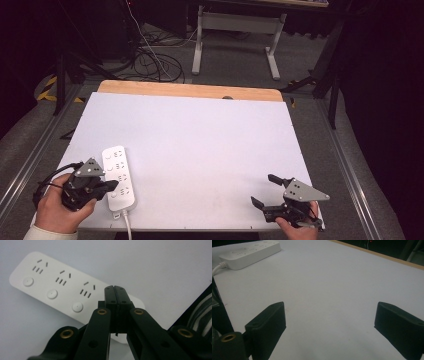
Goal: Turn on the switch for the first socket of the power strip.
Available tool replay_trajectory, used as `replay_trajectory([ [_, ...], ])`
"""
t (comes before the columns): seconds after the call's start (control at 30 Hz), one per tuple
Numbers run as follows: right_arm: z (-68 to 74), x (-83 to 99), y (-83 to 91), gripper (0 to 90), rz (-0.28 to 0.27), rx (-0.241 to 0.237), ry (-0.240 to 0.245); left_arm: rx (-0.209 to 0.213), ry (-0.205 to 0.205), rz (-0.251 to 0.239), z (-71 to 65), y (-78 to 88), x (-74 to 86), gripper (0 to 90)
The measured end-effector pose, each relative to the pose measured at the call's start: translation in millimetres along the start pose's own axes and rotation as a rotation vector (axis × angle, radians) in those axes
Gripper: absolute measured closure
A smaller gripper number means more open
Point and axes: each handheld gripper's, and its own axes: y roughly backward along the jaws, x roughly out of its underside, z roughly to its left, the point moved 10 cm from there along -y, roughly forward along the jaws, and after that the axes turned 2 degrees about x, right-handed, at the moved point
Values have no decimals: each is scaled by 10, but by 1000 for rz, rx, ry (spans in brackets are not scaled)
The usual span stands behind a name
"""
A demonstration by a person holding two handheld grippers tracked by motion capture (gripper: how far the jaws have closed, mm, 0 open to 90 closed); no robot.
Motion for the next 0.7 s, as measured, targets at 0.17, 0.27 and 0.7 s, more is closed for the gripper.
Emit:
replay_trajectory([
  [0.17, 5, -2, 2, 108, -2, -1, -1, -3, -10, -108, 1, 56, -85, 900],
  [0.27, 6, -1, 2, 108, 0, -2, 0, 5, -42, -193, -6, 94, -154, 833],
  [0.7, 8, -3, 7, 108, -3, -1, 0, -1, -91, -416, -18, 150, -284, 648],
])
